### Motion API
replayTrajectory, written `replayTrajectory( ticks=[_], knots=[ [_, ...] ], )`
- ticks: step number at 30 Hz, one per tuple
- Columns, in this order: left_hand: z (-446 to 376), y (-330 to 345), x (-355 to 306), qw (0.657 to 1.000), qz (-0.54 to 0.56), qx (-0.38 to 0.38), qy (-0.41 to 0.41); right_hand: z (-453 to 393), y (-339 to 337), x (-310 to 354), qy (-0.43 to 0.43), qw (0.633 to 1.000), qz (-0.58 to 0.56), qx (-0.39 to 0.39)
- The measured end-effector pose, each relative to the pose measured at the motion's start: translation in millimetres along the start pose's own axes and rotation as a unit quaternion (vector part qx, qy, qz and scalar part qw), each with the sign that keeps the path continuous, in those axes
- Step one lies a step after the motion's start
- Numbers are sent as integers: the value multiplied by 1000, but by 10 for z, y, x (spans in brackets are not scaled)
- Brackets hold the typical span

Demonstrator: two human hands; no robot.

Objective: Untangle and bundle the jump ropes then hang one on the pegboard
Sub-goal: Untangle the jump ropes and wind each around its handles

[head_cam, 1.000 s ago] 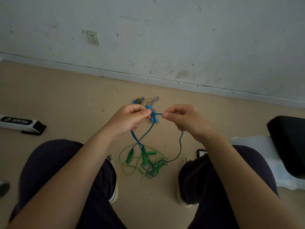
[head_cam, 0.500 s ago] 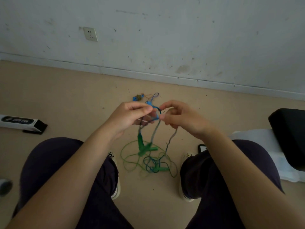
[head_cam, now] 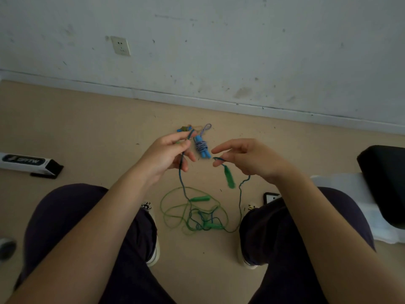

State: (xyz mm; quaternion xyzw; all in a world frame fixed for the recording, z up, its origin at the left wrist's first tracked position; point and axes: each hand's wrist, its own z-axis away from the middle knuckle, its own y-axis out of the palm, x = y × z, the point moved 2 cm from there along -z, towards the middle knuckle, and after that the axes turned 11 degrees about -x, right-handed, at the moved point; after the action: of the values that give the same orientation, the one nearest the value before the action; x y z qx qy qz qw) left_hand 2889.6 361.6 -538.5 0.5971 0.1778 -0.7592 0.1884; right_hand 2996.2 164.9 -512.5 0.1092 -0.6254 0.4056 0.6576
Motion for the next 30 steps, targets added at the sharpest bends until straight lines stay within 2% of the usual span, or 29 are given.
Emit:
replayTrajectory(
  ticks=[7,11,17,21,23,26,30],
  knots=[
    [-21,35,45,993,80,34,-84,-40,75,-69,41,991,-130,-12],
    [-32,54,90,997,27,21,-68,-41,124,-50,43,980,-191,-23],
    [51,169,107,994,11,98,-49,-63,226,-49,26,979,-201,-3],
    [57,171,69,978,37,201,-35,-91,194,-52,0,984,-171,-47],
    [62,159,55,972,44,227,-36,-94,183,-54,-11,985,-161,-56],
    [61,134,39,984,-10,177,-16,-83,169,-55,-25,985,-160,-52],
    [23,66,17,992,-102,-11,69,-73,139,-46,-34,985,-168,-17]
  ],
)
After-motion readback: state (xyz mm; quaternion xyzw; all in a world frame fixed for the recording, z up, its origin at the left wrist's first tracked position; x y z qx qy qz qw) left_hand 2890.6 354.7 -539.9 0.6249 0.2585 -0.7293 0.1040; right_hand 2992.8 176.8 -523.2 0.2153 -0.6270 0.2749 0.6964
